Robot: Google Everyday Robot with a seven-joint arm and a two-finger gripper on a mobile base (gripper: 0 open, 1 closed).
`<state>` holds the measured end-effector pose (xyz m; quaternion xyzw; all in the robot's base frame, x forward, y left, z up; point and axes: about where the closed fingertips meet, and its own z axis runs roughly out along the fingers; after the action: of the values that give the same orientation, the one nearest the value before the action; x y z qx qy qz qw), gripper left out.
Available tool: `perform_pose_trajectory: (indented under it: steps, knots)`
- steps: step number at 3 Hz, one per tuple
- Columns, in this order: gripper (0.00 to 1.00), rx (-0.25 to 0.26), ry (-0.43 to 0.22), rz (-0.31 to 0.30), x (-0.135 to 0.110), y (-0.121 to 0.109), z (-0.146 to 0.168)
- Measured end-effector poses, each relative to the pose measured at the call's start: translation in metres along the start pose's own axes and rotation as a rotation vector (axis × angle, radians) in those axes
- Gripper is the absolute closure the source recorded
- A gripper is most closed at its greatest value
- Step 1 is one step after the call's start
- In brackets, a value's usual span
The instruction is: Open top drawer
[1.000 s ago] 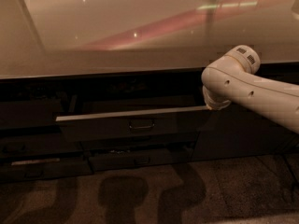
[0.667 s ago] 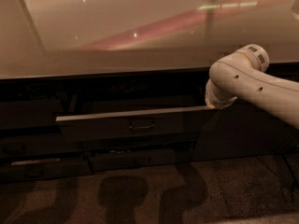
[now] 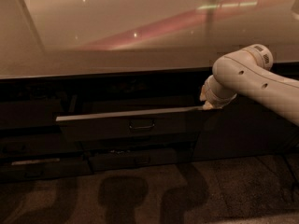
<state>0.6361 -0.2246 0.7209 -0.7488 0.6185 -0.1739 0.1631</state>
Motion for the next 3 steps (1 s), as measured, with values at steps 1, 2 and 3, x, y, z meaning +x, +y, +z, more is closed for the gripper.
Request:
perform_pose_trajectory:
  steps: [1,2,3]
  knots:
    - [0.85,0.006,-0.014,-0.006,-0.0038,0.0016,0.0033]
    - [1.00,0.007,-0.018,-0.008,-0.0048,0.0023,0.0044]
    - [1.00,0.005,-0.019,-0.006,-0.0046,0.0029,0.0052]
